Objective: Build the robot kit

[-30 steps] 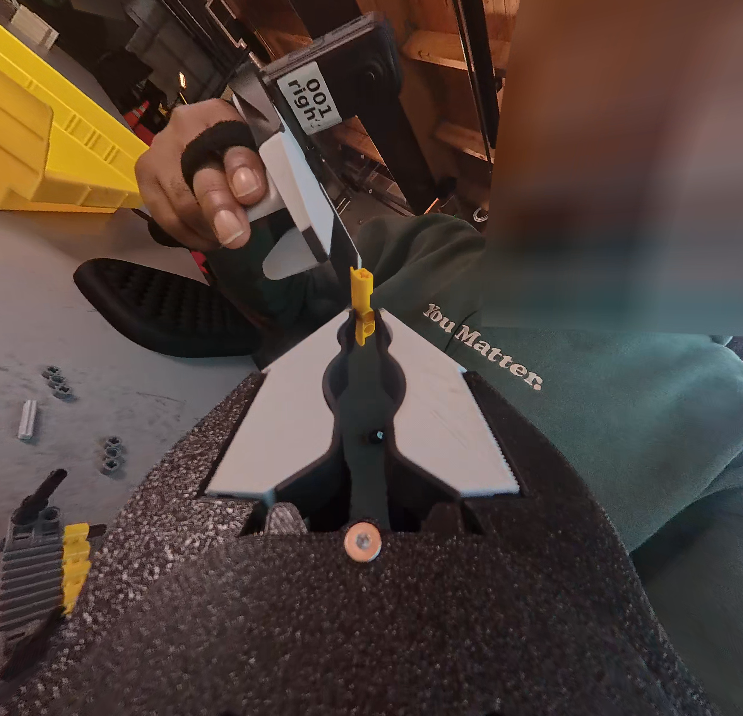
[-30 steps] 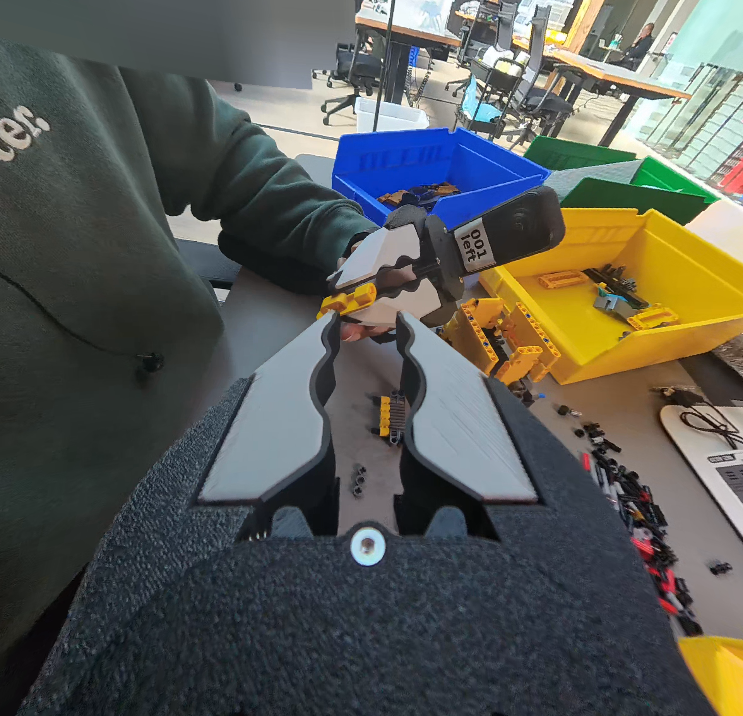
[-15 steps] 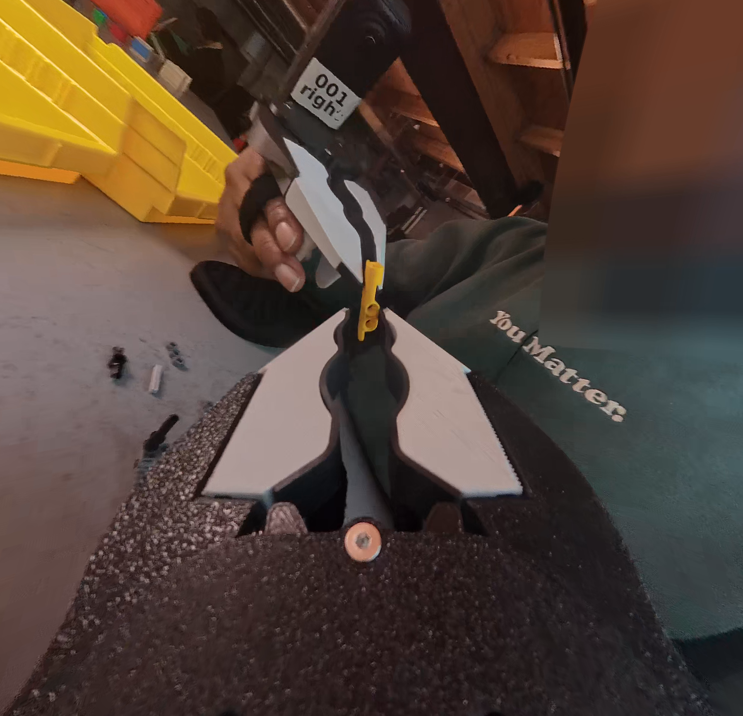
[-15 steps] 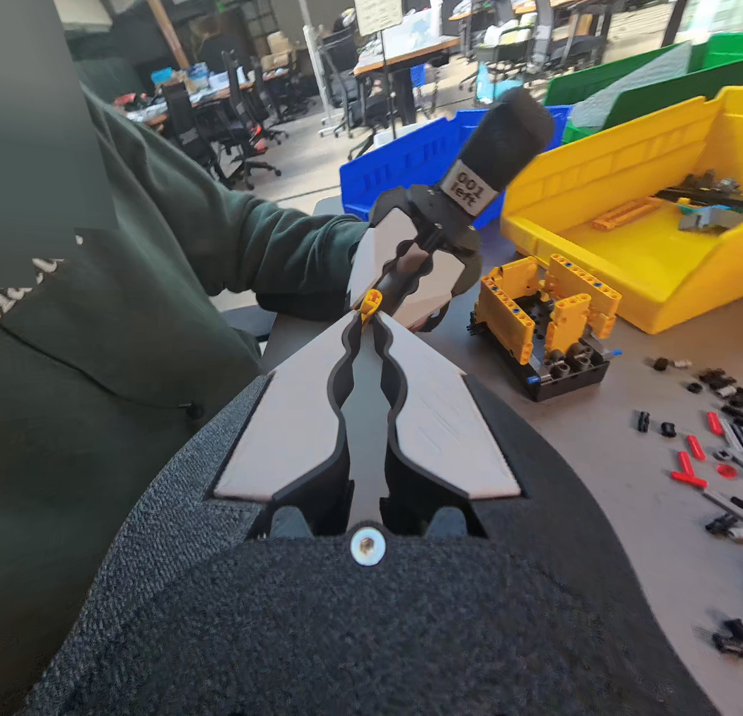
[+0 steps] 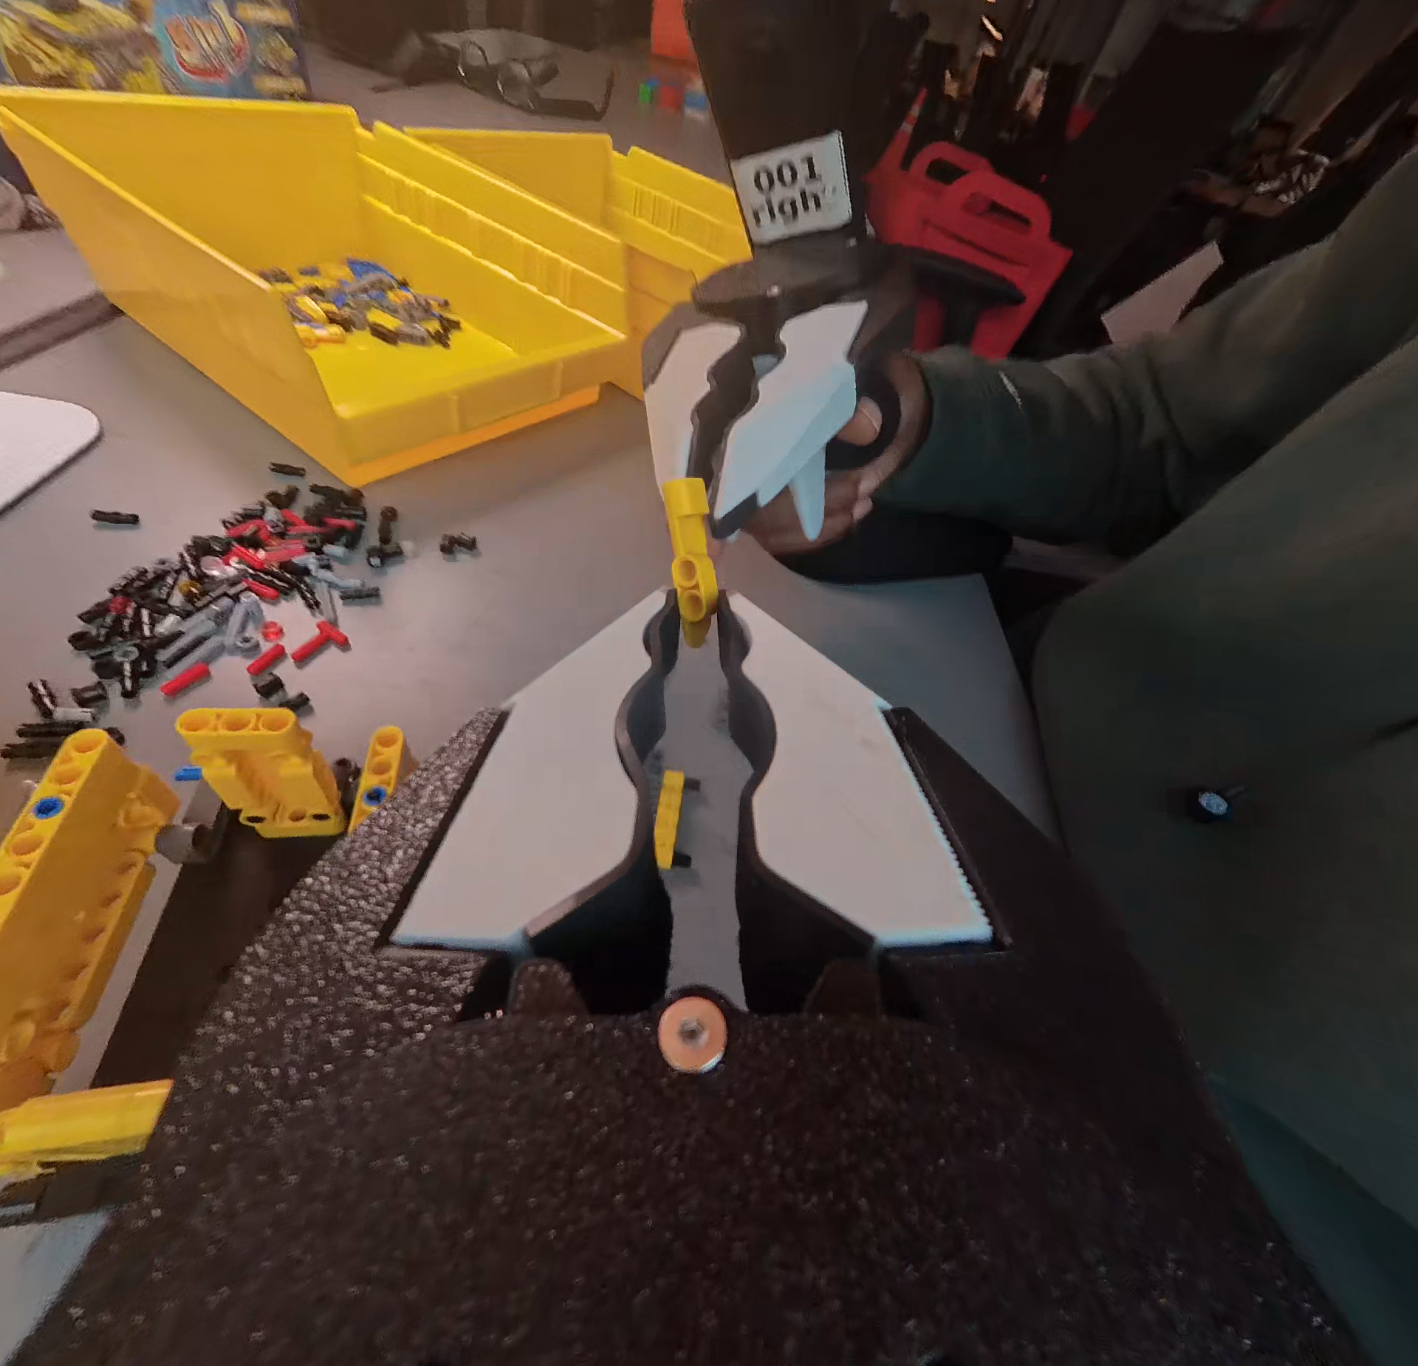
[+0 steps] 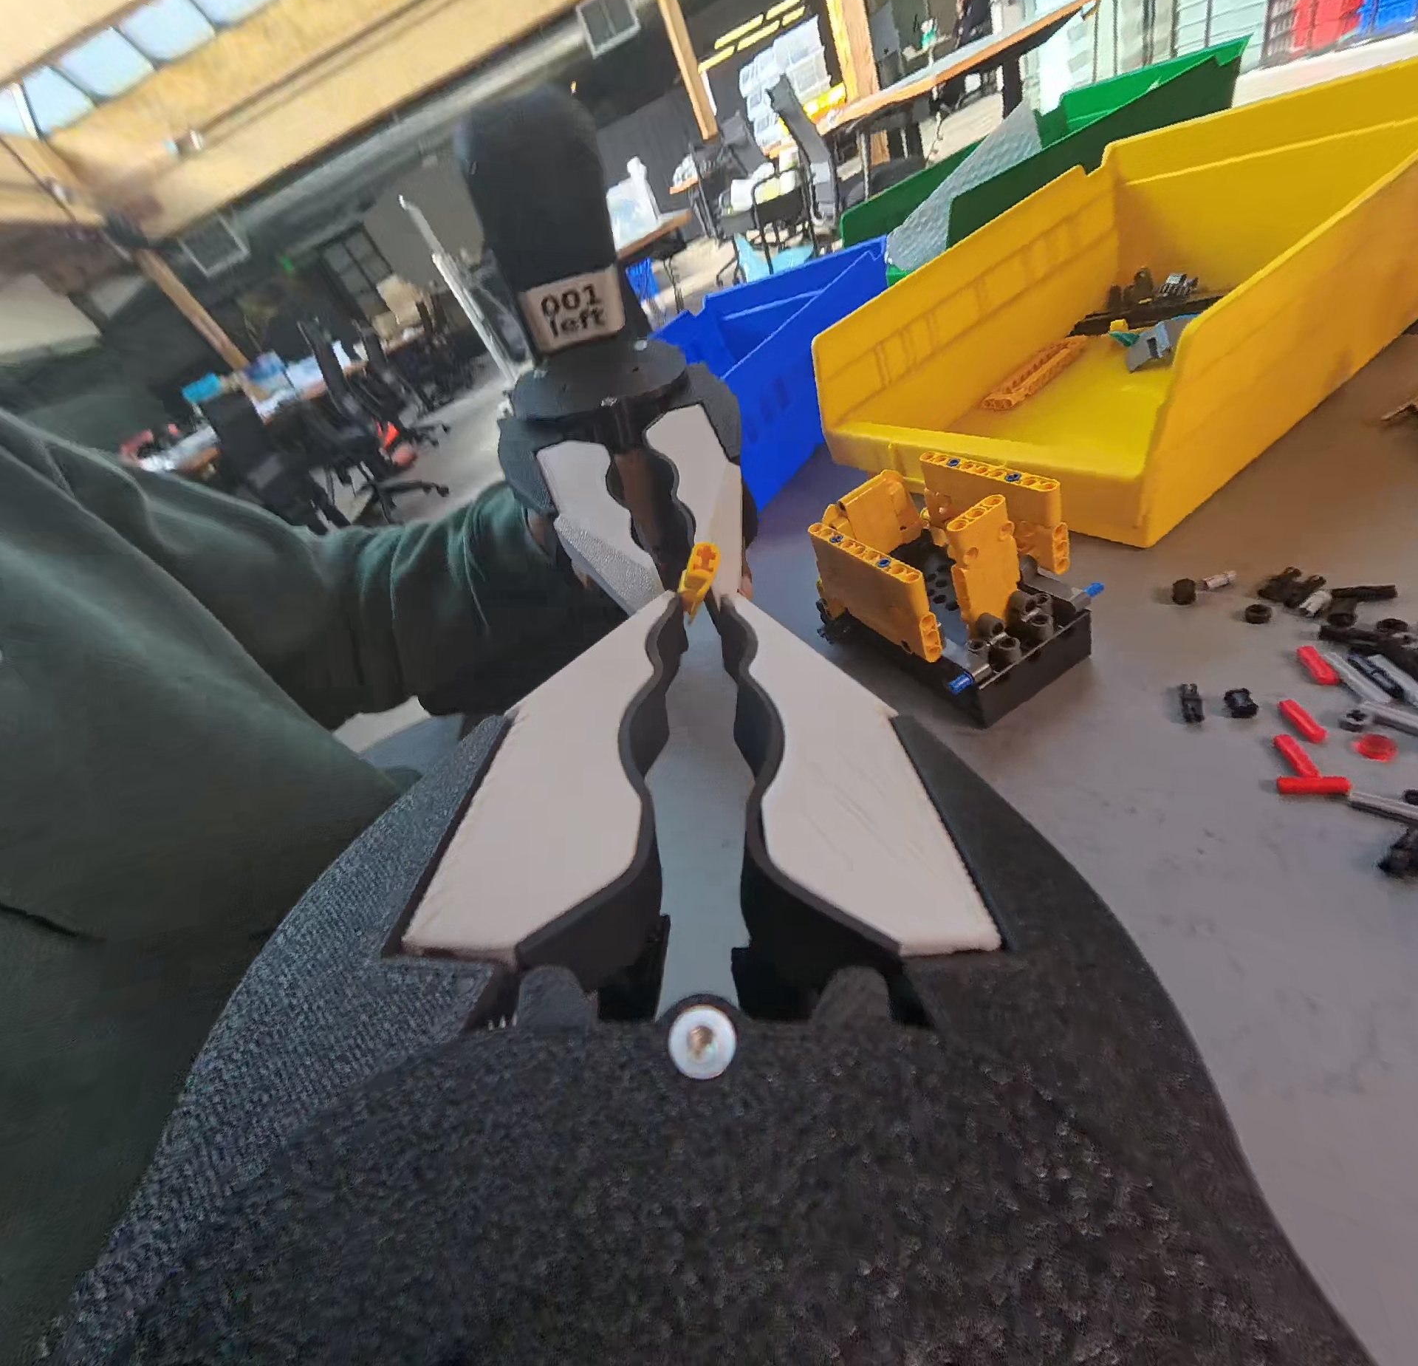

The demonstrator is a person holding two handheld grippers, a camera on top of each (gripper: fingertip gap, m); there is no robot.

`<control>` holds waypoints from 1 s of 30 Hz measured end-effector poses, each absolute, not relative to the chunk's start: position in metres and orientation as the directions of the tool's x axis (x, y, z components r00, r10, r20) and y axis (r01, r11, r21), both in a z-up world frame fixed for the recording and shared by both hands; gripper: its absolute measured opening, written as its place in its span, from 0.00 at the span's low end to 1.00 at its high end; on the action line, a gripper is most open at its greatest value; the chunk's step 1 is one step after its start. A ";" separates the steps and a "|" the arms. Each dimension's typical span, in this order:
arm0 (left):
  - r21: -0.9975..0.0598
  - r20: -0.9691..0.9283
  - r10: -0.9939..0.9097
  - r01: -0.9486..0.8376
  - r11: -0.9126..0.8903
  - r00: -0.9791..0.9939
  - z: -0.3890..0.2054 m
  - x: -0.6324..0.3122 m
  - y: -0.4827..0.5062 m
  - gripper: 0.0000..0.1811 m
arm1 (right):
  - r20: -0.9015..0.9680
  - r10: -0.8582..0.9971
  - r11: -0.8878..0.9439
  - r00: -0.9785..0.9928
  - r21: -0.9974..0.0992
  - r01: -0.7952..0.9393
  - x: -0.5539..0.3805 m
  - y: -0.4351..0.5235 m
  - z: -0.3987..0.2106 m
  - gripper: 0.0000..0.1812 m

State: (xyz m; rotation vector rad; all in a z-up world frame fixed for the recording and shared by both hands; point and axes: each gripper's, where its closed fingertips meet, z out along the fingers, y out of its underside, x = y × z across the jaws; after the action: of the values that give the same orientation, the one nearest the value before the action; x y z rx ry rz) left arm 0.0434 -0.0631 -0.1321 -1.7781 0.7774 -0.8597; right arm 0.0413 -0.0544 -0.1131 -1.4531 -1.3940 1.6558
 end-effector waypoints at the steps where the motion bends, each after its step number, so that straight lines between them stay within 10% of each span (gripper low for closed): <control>1: -0.917 0.224 -0.820 -0.170 -0.360 0.527 -0.141 0.040 -0.068 0.05 | -0.327 0.896 -0.248 -0.299 -0.930 0.273 0.047 -0.054 -0.119 0.08; 7: -0.731 0.321 -0.865 -0.480 -0.485 0.385 -0.199 0.020 -0.119 0.05 | 0.011 0.927 0.264 -0.374 -0.728 0.633 0.063 -0.043 -0.212 0.19; 22: -0.677 0.355 -0.847 -0.516 -0.525 0.395 -0.232 0.039 -0.117 0.05 | 0.000 0.864 0.436 -0.504 -0.501 0.748 0.042 0.023 -0.242 0.14; 30: -0.682 0.284 -0.855 -0.535 -0.498 0.434 -0.238 0.046 -0.108 0.05 | 0.076 0.928 0.314 -0.366 -0.690 0.653 0.054 0.027 -0.199 0.21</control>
State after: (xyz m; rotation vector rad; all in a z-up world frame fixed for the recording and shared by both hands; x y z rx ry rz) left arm 0.0463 -0.1082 -0.2384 -2.1907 1.1692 -0.8484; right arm 0.0537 0.0269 -0.1993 -1.3969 -2.1211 0.7888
